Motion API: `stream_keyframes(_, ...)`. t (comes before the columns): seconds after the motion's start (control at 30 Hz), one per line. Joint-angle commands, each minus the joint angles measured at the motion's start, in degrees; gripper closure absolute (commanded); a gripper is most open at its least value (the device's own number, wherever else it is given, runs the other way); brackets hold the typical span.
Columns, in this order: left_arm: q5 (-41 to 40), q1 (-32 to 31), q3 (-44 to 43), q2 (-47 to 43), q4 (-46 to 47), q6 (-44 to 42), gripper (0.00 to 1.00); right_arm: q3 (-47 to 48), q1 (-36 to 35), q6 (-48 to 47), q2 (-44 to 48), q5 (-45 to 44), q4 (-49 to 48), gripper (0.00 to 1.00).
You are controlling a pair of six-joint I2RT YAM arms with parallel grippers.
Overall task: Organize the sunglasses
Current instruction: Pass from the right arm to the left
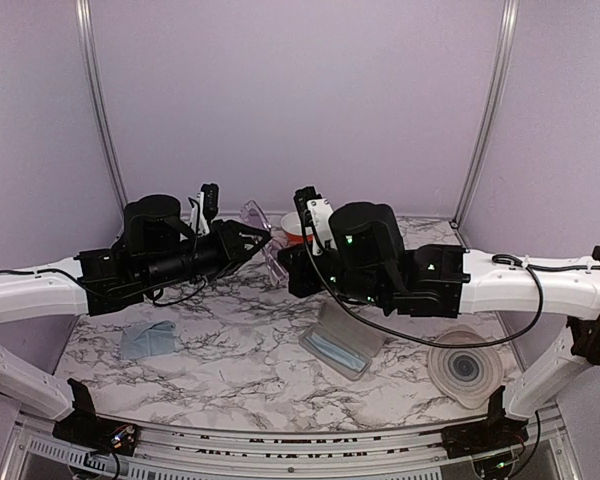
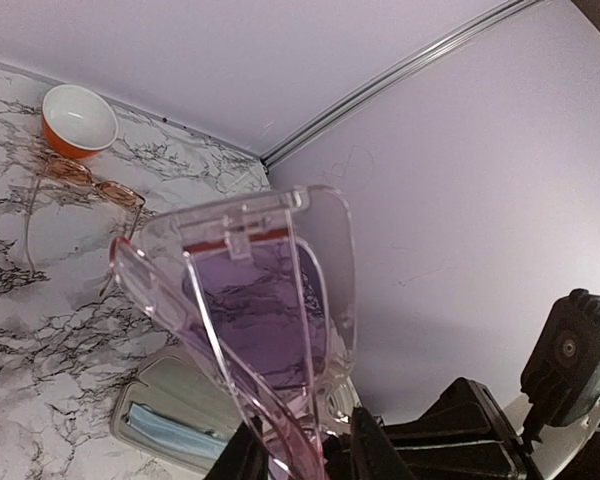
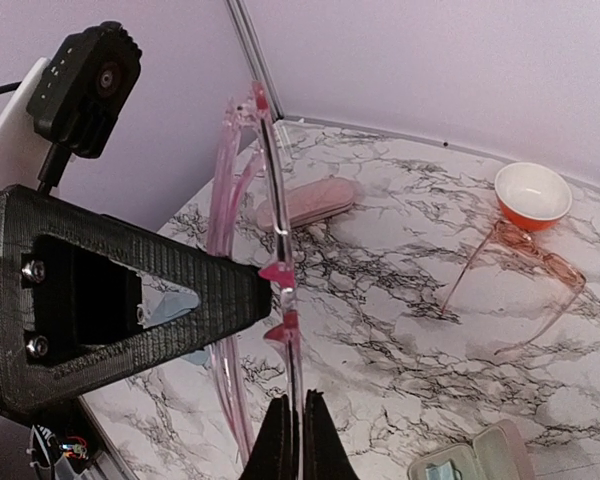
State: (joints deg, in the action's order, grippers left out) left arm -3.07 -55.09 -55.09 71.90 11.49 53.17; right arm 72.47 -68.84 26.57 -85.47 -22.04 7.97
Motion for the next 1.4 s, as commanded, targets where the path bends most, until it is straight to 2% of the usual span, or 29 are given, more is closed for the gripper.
stream_keyframes(0.0,-0.9,-0.1,0.0,0.9,2.5,-0.2,0.73,-0.1,0.0,0.7,1.4,0.5,-2.2,1.00)
stream_keyframes(0.23,-1.3,-0.1,0.1,1.3,2.5,0.2,0.77,-0.3,0.0,0.8,1.5,0.6,-2.4,1.00)
stream_keyframes(0.57,-1.5,-0.1,-0.2,2.1,2.6,0.5,0.89,-1.2,0.0,0.9,1.6,0.8,-2.5,0.99)
stream_keyframes(0.7,-1.7,-0.1,-0.2,2.4,2.6,0.6,0.90,-1.4,0.0,0.7,1.7,0.8,-2.3,0.94)
stream_keyframes(0.9,-2.1,0.0,-0.8,3.0,2.7,0.4,0.90,-1.2,0.0,0.3,2.0,0.8,-1.5,0.79)
stream_keyframes(1.17,-2.1,0.3,-0.3,3.6,2.7,0.0,0.91,-1.4,0.2,-1.1,4.2,-0.2,0.3,0.70)
stream_keyframes(1.37,-2.0,0.4,1.4,2.6,2.4,-0.6,0.91,-2.2,3.3,-3.6,7.8,-2.7,7.1,0.68)
